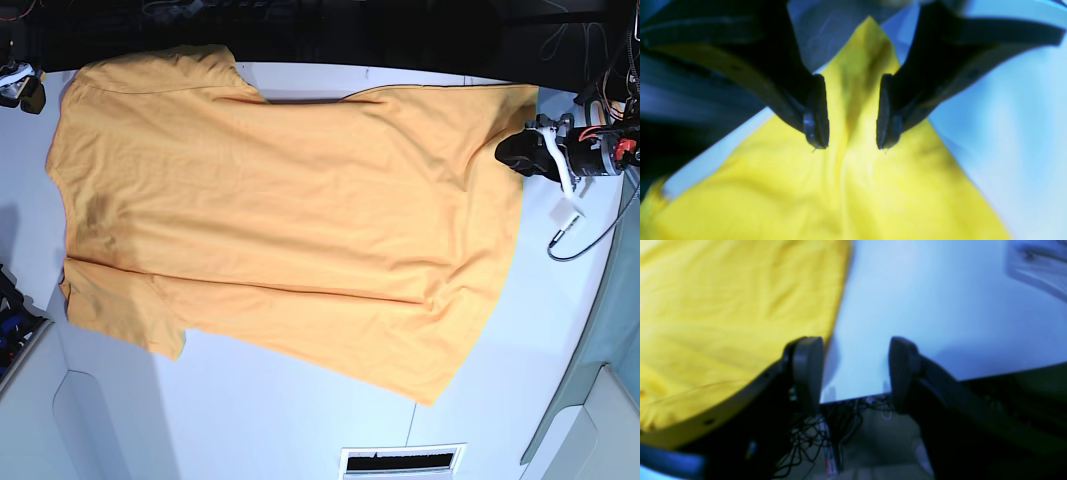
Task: Layout the t-shirt on the table in an organized manner, then fold the t-shirt properly
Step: 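Grasp the hem corner with the left gripper and stretch the shirt lengthwise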
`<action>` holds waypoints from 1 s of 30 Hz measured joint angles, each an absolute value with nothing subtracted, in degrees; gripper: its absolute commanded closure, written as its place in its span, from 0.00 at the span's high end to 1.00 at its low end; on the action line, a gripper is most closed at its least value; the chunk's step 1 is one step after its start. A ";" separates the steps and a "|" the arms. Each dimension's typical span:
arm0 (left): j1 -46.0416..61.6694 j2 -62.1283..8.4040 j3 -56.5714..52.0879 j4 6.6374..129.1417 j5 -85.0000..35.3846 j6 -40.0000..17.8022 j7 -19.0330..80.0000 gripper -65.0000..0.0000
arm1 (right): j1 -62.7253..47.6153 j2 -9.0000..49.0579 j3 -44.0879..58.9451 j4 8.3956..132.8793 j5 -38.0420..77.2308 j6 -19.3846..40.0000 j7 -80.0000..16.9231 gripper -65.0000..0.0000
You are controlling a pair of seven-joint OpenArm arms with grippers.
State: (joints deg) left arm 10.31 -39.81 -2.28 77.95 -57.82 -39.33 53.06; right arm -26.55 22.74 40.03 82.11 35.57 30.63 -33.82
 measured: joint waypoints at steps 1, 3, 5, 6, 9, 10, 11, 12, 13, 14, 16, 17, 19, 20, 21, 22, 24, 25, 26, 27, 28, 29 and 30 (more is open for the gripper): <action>11.18 -39.27 -3.97 77.95 -57.69 -39.35 53.10 0.46 | -25.69 23.20 39.51 80.12 35.77 30.74 -33.71 0.48; 13.23 -38.33 -6.55 77.95 -57.30 -39.33 53.21 0.51 | -24.23 23.83 37.89 76.29 35.94 31.88 -34.37 0.48; 14.85 -37.95 -8.58 77.93 -56.90 -39.35 53.56 0.52 | -23.42 23.75 36.27 74.52 37.50 32.84 -34.74 0.48; 15.33 -37.93 -9.72 77.93 -56.84 -39.33 53.56 0.52 | -23.31 23.79 35.38 74.32 38.57 32.91 -34.94 0.48; 15.86 -38.39 -12.62 77.93 -56.25 -39.31 53.12 0.52 | -23.29 23.92 32.97 74.35 40.36 33.06 -35.20 0.48; 16.23 -38.57 -12.99 77.95 -55.33 -39.31 52.69 0.52 | -23.16 23.90 32.34 74.37 40.93 33.08 -35.20 0.48; 16.36 -38.57 -13.04 77.95 -54.19 -39.31 52.69 0.52 | -23.16 23.79 31.86 74.37 41.17 33.17 -35.18 0.48; 16.80 -38.41 -12.99 77.95 -53.04 -39.33 52.64 0.52 | -23.16 23.77 31.35 74.37 41.15 33.21 -35.16 0.48; 17.39 -38.19 -12.93 77.95 -52.23 -39.31 52.36 0.52 | -23.16 23.77 30.94 74.41 41.15 33.21 -35.16 0.48; 18.04 -37.89 -12.84 77.95 -51.13 -39.31 51.35 0.52 | -23.16 23.57 30.61 74.41 41.17 33.23 -35.16 0.48; 18.74 -37.39 -12.82 77.93 -48.34 -39.31 50.30 0.52 | -23.16 22.81 30.11 74.43 41.65 33.23 -35.00 0.48; 18.92 -37.26 -12.82 77.93 -47.40 -39.31 50.13 0.52 | -23.16 22.63 29.89 74.54 41.85 33.41 -34.96 0.48; 19.11 -36.82 -12.82 77.93 -47.22 -39.31 50.00 0.52 | -23.14 22.02 29.87 74.56 42.02 33.69 -35.05 0.48; 19.25 -36.42 -12.82 77.95 -47.22 -39.31 49.89 0.52 | -23.11 21.82 29.87 74.56 42.04 33.69 -35.03 0.48; 19.46 -35.99 -12.82 77.93 -47.20 -39.31 49.87 0.52 | -23.09 21.61 29.87 74.63 42.04 33.89 -35.18 0.48; 19.57 -35.42 -12.82 77.93 -47.03 -39.31 49.89 0.52 | -23.00 21.41 29.87 74.63 42.24 33.91 -35.42 0.48; 19.64 -34.59 -12.84 77.95 -46.83 -39.46 49.45 0.51 | -23.00 21.26 29.87 74.63 43.38 34.39 -35.99 0.48; 19.44 -34.17 -12.88 77.97 -46.11 -39.48 49.45 0.49 | -23.03 21.26 29.87 74.63 44.21 34.57 -36.73 0.46; 19.42 -33.71 -12.88 78.00 -45.78 -39.51 49.43 0.41 | -23.00 21.26 29.87 74.63 44.66 34.63 -37.63 0.41; 19.38 -33.23 -12.86 78.00 -45.30 -39.48 49.34 0.29 | -22.98 21.26 29.85 74.63 44.84 34.59 -38.52 0.32; 19.38 -32.84 -12.84 78.00 -45.10 -39.51 49.10 0.16 | -23.00 21.26 29.80 74.61 44.84 34.52 -38.96 0.22; 19.38 -32.60 -12.80 78.00 -45.19 -39.48 49.23 0.05 | -23.03 21.21 29.78 74.61 44.77 34.44 -39.44 0.12; 19.40 -32.49 -12.75 78.00 -45.60 -39.48 49.25 0.00 | -23.03 21.12 29.71 74.59 44.77 34.41 -39.68 0.01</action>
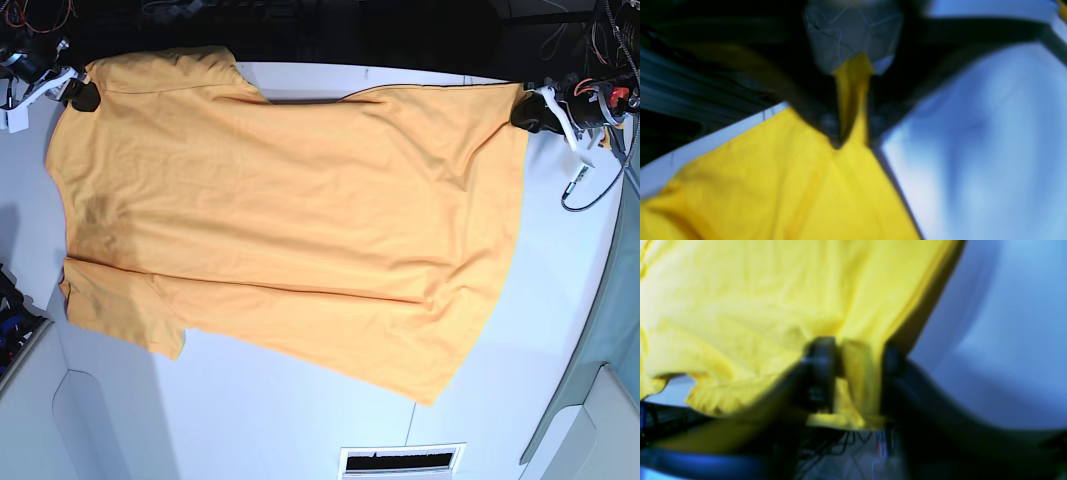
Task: Layout the t-shirt on the table in an organized manner, then fold the t-shirt properly
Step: 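Grasp the hem corner with the left gripper and stretch the shirt lengthwise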
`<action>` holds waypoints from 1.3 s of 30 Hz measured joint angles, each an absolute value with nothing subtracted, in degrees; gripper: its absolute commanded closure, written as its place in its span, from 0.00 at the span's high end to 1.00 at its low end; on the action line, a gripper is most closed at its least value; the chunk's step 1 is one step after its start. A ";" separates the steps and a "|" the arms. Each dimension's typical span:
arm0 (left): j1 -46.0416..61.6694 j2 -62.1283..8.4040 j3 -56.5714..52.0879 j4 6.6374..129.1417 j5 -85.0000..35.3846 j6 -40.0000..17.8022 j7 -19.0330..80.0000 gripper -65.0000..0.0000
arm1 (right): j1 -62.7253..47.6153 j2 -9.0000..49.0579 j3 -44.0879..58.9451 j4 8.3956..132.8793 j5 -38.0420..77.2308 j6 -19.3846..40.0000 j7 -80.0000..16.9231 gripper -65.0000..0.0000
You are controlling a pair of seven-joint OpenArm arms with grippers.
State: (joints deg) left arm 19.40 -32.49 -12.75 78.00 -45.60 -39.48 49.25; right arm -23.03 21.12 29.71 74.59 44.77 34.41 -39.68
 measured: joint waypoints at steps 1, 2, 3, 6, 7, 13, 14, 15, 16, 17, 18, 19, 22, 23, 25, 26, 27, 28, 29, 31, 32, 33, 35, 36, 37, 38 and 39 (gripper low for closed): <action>19.55 -32.49 -12.71 78.00 -46.44 -39.48 49.28 0.00 | -23.05 21.08 29.69 74.56 44.95 34.50 -39.66 0.00; 19.55 -32.53 -12.71 78.00 -47.07 -39.48 49.52 0.00 | -23.05 21.08 29.69 74.56 45.01 34.54 -39.64 0.00; 19.53 -32.71 -12.69 78.00 -47.42 -39.48 49.56 0.00 | -23.05 21.10 29.71 74.56 45.01 34.54 -39.75 0.00; 19.55 -34.72 -12.62 78.22 -50.19 -39.48 49.71 0.00 | -23.20 20.91 31.20 75.26 44.75 34.48 -41.36 0.00; 19.59 -35.75 -12.62 78.50 -50.87 -39.46 49.84 0.00 | -23.24 20.78 32.21 75.66 44.64 34.50 -42.39 0.00; 19.53 -39.11 -12.60 80.71 -55.72 -39.48 52.29 0.00 | -23.51 20.64 39.94 78.37 48.51 34.11 -48.51 0.00; 19.55 -39.24 -12.53 81.03 -56.34 -39.48 52.75 0.00 | -23.51 20.64 40.91 78.83 49.87 34.20 -49.41 0.00; 19.57 -39.38 -12.47 81.43 -56.97 -39.48 52.69 0.00 | -23.51 20.64 41.54 79.37 49.84 34.28 -49.78 0.00; 19.55 -39.44 -12.47 81.82 -57.67 -39.48 52.69 0.00 | -23.51 20.64 41.80 79.92 49.80 34.28 -49.82 0.00; 19.53 -39.51 -12.47 82.19 -57.98 -39.48 52.66 0.00 | -23.51 20.64 41.93 80.49 49.74 34.28 -49.82 0.00; 19.51 -39.55 -12.47 82.61 -58.19 -39.48 52.62 0.00 | -23.51 20.64 41.93 81.12 49.69 34.28 -49.82 0.00; 19.53 -39.57 -12.49 82.91 -58.24 -39.46 52.05 0.00 | -23.49 20.64 41.95 81.65 49.69 34.28 -49.82 0.00; 19.18 -39.53 -12.47 83.26 -58.17 -39.48 51.11 0.00 | -22.65 20.64 41.93 82.41 49.69 34.28 -48.58 0.00; 18.81 -39.51 -12.45 83.26 -58.11 -39.48 50.28 0.00 | -22.11 20.64 41.95 82.43 49.43 34.28 -48.05 0.00; 17.67 -39.51 -12.45 83.26 -57.21 -39.48 47.99 0.00 | -20.27 20.64 41.98 82.43 48.25 34.30 -47.64 0.00; 16.99 -39.33 -12.45 83.26 -56.03 -39.48 47.46 0.00 | -18.92 20.64 42.00 82.39 47.66 34.26 -47.64 0.00; 16.25 -38.83 -12.49 83.29 -54.28 -39.70 47.11 0.00 | -17.50 20.64 42.00 82.24 47.16 34.48 -47.51 0.00; 15.51 -38.06 -12.51 83.26 -52.56 -39.68 47.13 0.00 | -15.84 20.64 42.00 81.93 46.50 34.54 -47.48 0.00; 14.96 -37.06 -12.49 83.26 -51.11 -39.68 47.11 0.00 | -14.20 20.64 42.00 81.49 45.80 34.48 -47.18 0.00; 14.41 -35.11 -12.49 83.24 -49.23 -39.68 46.85 0.00 | -10.94 20.64 41.82 80.07 44.73 34.59 -45.82 0.00; 14.39 -34.46 -12.47 83.18 -48.88 -39.70 46.30 0.00 | -9.63 20.80 41.63 79.11 43.88 34.46 -45.69 0.00; 14.24 -33.93 -12.45 83.05 -48.49 -39.68 45.98 0.00 | -8.49 20.86 41.15 78.13 42.68 34.30 -45.69 0.00; 13.56 -33.06 -12.45 82.63 -47.18 -39.68 45.60 0.00 | -6.87 20.95 40.07 76.05 41.23 34.02 -45.19 0.00; 13.41 -32.84 -12.45 82.52 -47.27 -39.70 45.56 0.00 | -6.44 20.93 39.38 75.18 40.69 33.89 -44.77 0.00; 13.30 -32.73 -12.45 82.50 -47.29 -39.68 45.54 0.00 | -5.98 20.88 38.65 74.56 40.18 33.80 -44.77 0.00; 13.32 -32.75 -12.47 82.50 -47.33 -39.68 45.50 0.00 | -5.93 20.80 38.04 74.39 39.97 33.45 -44.77 0.11; 13.34 -32.84 -12.47 82.48 -47.20 -39.68 45.60 0.00 | -5.91 20.75 37.76 74.39 39.99 33.45 -44.75 0.23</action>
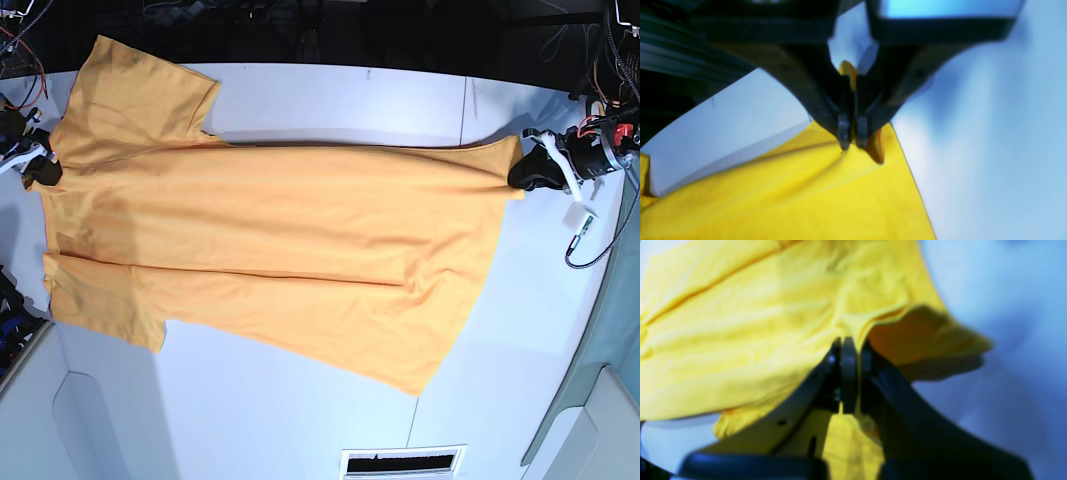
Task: Layout the t-shirt on the table in an organized manner, then fold the t-shirt properly
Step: 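Grasp the hem corner with the left gripper and stretch the shirt lengthwise, then regrasp the shirt with the right gripper and pull it taut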
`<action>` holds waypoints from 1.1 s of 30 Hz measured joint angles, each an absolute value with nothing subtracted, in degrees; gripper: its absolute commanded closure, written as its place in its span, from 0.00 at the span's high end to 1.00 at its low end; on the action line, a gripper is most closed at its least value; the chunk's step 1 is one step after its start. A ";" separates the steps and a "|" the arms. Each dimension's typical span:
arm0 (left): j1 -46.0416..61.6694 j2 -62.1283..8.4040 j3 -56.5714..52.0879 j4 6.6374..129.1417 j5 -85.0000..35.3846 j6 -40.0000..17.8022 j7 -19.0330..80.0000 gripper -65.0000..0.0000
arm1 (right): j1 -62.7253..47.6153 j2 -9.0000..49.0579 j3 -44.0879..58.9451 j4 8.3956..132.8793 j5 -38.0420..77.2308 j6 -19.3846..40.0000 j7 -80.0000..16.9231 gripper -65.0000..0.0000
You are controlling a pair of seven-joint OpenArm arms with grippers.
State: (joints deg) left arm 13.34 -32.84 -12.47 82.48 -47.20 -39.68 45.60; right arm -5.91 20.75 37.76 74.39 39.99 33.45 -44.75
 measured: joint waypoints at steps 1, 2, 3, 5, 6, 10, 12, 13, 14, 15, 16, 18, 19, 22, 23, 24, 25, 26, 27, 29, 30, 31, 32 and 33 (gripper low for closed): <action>13.34 -32.82 -12.47 82.48 -47.18 -39.68 45.58 0.00 | -5.93 20.78 37.71 74.39 39.97 33.23 -45.08 0.32; 13.34 -32.84 -12.45 82.48 -47.18 -39.68 45.58 0.00 | -6.02 20.80 37.76 74.39 40.01 33.15 -45.30 0.37; 13.32 -32.84 -12.47 82.48 -47.22 -39.68 45.56 0.00 | -6.37 20.82 38.24 74.41 40.03 33.10 -45.74 0.38; 13.47 -32.86 -12.47 82.46 -47.13 -39.70 45.74 0.00 | -7.66 20.82 39.33 74.59 40.49 33.01 -46.30 0.38; 13.52 -32.84 -12.47 82.46 -47.18 -39.68 45.84 0.00 | -8.64 20.80 40.01 74.87 40.91 33.01 -46.35 0.38; 13.98 -32.82 -12.47 82.46 -47.13 -39.70 46.06 0.00 | -13.54 20.91 42.96 76.14 42.72 32.99 -46.35 0.38; 13.96 -32.84 -12.47 82.43 -47.18 -39.68 46.04 0.00 | -15.55 20.95 43.11 76.18 42.54 32.97 -46.28 0.38; 13.93 -32.84 -12.47 82.43 -47.22 -39.68 46.02 0.00 | -16.53 20.88 43.11 76.18 42.52 32.99 -46.33 0.38; 13.96 -32.84 -12.47 82.43 -47.40 -39.68 46.00 0.00 | -17.50 20.67 43.07 76.18 42.52 32.99 -46.48 0.38; 13.96 -32.84 -12.47 82.43 -47.57 -39.68 46.02 0.00 | -18.46 20.45 43.00 76.20 42.57 33.01 -46.30 0.38; 13.96 -32.84 -12.47 82.43 -47.86 -39.68 46.02 0.00 | -19.31 20.27 42.92 76.18 42.61 33.04 -46.02 0.38; 13.96 -32.84 -12.49 82.43 -48.40 -39.68 46.00 0.00 | -20.51 19.99 42.78 76.18 42.61 33.08 -45.69 0.38; 13.96 -32.82 -12.49 82.43 -48.45 -39.68 46.00 0.00 | -20.86 19.81 42.63 76.18 42.61 33.26 -45.69 0.38; 13.96 -32.14 -12.51 82.43 -48.47 -39.68 46.00 0.00 | -20.91 19.53 40.93 76.18 42.65 33.26 -45.28 0.38; 13.96 -31.88 -12.51 82.43 -48.45 -39.68 46.06 0.00 | -20.62 19.49 40.05 76.18 42.76 33.28 -45.19 0.38; 13.96 -31.70 -12.51 82.43 -48.45 -39.68 46.24 0.00 | -20.43 19.29 39.07 76.25 42.92 33.30 -45.01 0.38; 13.96 -31.57 -12.51 82.43 -48.42 -39.68 46.33 0.00 | -20.34 19.00 37.91 76.34 43.11 33.30 -44.75 0.38; 13.96 -31.46 -12.51 82.43 -48.45 -39.68 46.33 0.00 | -20.34 18.65 36.80 76.44 43.55 33.47 -44.31 0.38; 13.96 -31.35 -12.51 82.43 -48.45 -39.66 46.30 0.00 | -20.34 18.17 35.75 76.51 43.94 33.52 -44.12 0.38; 13.96 -31.27 -12.51 82.43 -48.42 -39.68 46.48 0.00 | -20.34 17.37 33.54 76.66 44.45 34.17 -43.48 0.38; 13.96 -31.29 -12.51 82.43 -48.45 -39.68 46.50 0.00 | -20.34 17.08 32.64 76.75 44.62 34.17 -43.44 0.38; 13.96 -31.29 -12.51 82.43 -48.45 -39.66 46.50 0.00 | -20.34 16.78 32.01 76.79 44.64 34.24 -43.29 0.38; 13.96 -31.29 -12.51 82.43 -48.45 -39.66 46.48 0.00 | -20.32 16.32 31.44 76.79 44.66 34.33 -43.27 0.38; 13.96 -31.29 -12.51 82.43 -48.42 -39.68 46.52 0.00 | -20.32 15.81 31.14 76.82 44.80 34.30 -43.09 0.38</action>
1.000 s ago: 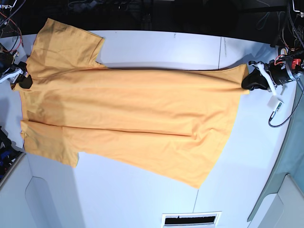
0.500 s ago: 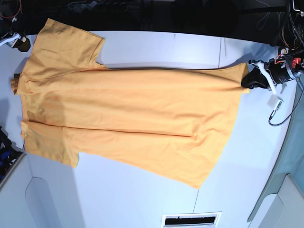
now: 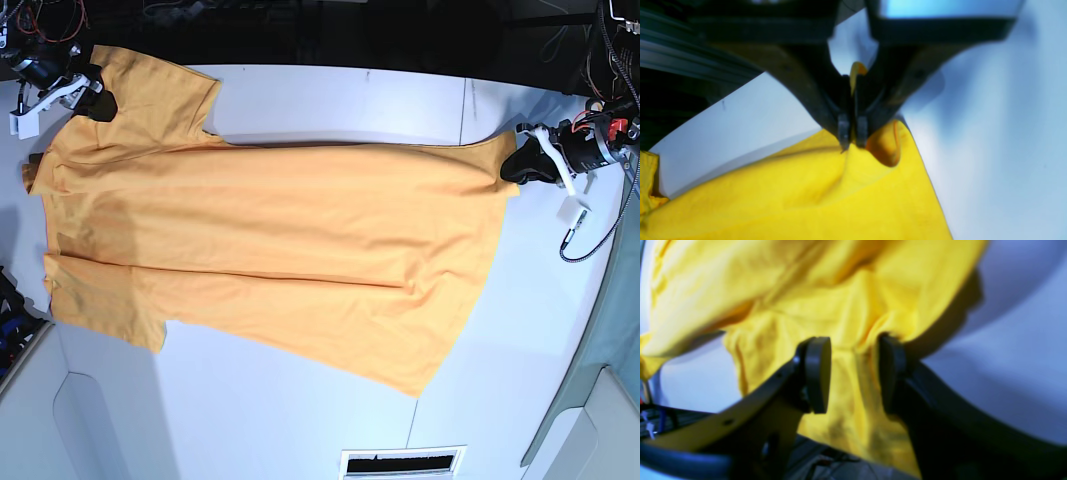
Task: Layout the t-shirt on the table in an organized manner, then fold the t-shirt properly
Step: 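Regrasp the shirt with the right gripper and pull it taut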
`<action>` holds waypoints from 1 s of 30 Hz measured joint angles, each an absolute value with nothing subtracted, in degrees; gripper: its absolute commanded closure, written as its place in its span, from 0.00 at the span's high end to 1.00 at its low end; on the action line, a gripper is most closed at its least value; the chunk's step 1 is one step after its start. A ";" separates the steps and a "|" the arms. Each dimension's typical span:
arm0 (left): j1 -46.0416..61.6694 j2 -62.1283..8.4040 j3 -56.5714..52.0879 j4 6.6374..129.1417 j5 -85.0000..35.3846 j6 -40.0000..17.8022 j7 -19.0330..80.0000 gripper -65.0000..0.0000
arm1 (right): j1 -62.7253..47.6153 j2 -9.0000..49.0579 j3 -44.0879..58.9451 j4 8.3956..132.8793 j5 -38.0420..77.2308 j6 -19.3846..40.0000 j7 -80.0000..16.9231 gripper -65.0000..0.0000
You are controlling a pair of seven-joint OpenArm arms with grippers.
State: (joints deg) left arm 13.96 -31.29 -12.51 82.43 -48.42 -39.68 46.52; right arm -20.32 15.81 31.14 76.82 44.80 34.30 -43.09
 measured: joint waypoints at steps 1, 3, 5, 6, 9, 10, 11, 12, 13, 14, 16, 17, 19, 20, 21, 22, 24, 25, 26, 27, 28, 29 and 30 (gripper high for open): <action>13.96 -31.27 -12.51 82.43 -48.45 -39.68 46.74 0.00 | -20.32 15.33 30.87 76.84 44.93 34.33 -43.05 0.38; 13.96 -31.29 -12.51 82.43 -48.42 -39.68 47.20 0.00 | -20.32 14.37 30.83 76.88 45.60 34.35 -42.98 0.36; 13.96 -31.29 -12.51 82.43 -48.34 -39.68 47.20 0.00 | -20.32 13.61 30.83 77.06 45.82 34.30 -43.07 0.22; 13.96 -31.29 -12.51 82.43 -48.14 -39.68 47.18 0.00 | -20.32 13.28 30.83 77.25 45.74 34.22 -43.42 0.11; 13.96 -31.27 -12.51 82.43 -48.12 -39.68 47.16 0.00 | -20.38 12.67 30.72 78.04 45.82 34.28 -43.72 0.00; 13.96 -31.29 -12.51 82.43 -48.05 -39.68 47.18 0.00 | -20.36 12.67 30.72 78.30 45.80 34.24 -43.81 0.00; 13.96 -31.29 -12.51 82.43 -48.05 -39.68 47.18 0.00 | -20.36 12.69 30.83 78.72 45.58 34.06 -44.34 0.00; 13.96 -31.29 -12.51 82.43 -48.05 -39.68 47.18 0.00 | -20.36 12.67 31.16 79.24 45.56 33.78 -44.97 0.00; 13.96 -31.29 -12.51 82.43 -48.12 -39.68 47.18 0.00 | -20.38 12.62 31.55 79.88 45.82 33.65 -46.09 0.00; 13.96 -31.29 -12.51 82.43 -48.45 -39.68 47.20 0.00 | -20.51 12.53 31.97 80.77 45.93 33.45 -47.35 0.00; 13.96 -31.46 -12.51 82.43 -49.82 -39.68 47.68 0.00 | -21.80 12.53 32.27 83.33 45.82 33.21 -47.62 0.00; 13.96 -31.66 -12.51 82.52 -50.46 -39.68 48.03 0.00 | -22.79 12.53 32.32 85.08 46.00 33.21 -47.64 0.00; 13.98 -32.38 -12.51 83.20 -51.18 -39.68 48.18 0.00 | -25.21 12.53 32.47 88.79 47.55 32.97 -47.81 0.00; 13.98 -32.82 -12.51 83.70 -51.46 -39.68 48.21 0.00 | -26.39 12.53 32.64 90.91 48.93 32.91 -47.81 0.00; 13.96 -33.30 -12.51 84.29 -51.70 -39.64 48.18 0.00 | -27.35 12.51 32.80 93.27 49.41 33.08 -47.86 0.00; 13.93 -33.65 -12.51 84.99 -51.75 -39.64 48.21 0.00 | -27.94 12.45 33.15 95.55 49.17 33.15 -47.90 0.00; 13.93 -34.20 -12.51 86.02 -52.10 -39.66 48.18 0.00 | -28.34 12.38 34.11 99.63 49.25 33.21 -48.10 0.00; 13.91 -34.44 -12.51 86.32 -52.10 -39.64 48.18 0.00 | -28.45 12.40 34.65 101.54 49.41 33.23 -48.07 0.00; 13.91 -34.61 -12.51 86.54 -52.07 -39.66 48.21 0.00 | -28.45 12.38 35.29 103.18 49.50 33.23 -48.07 0.00; 13.93 -34.79 -12.51 86.65 -52.12 -39.66 48.16 0.00 | -28.47 12.40 35.92 104.40 49.67 33.26 -48.03 0.00; 13.93 -34.96 -12.51 86.67 -52.10 -39.66 48.18 0.00 | -28.56 12.40 36.51 105.25 49.67 33.26 -48.05 0.00; 13.91 -35.11 -12.51 86.67 -52.10 -39.66 48.18 0.00 | -28.62 12.40 36.95 105.91 49.56 33.26 -47.99 0.00; 13.80 -35.09 -12.51 86.67 -51.96 -39.66 48.16 0.00 | -28.71 12.40 37.15 106.32 49.50 33.26 -47.77 0.00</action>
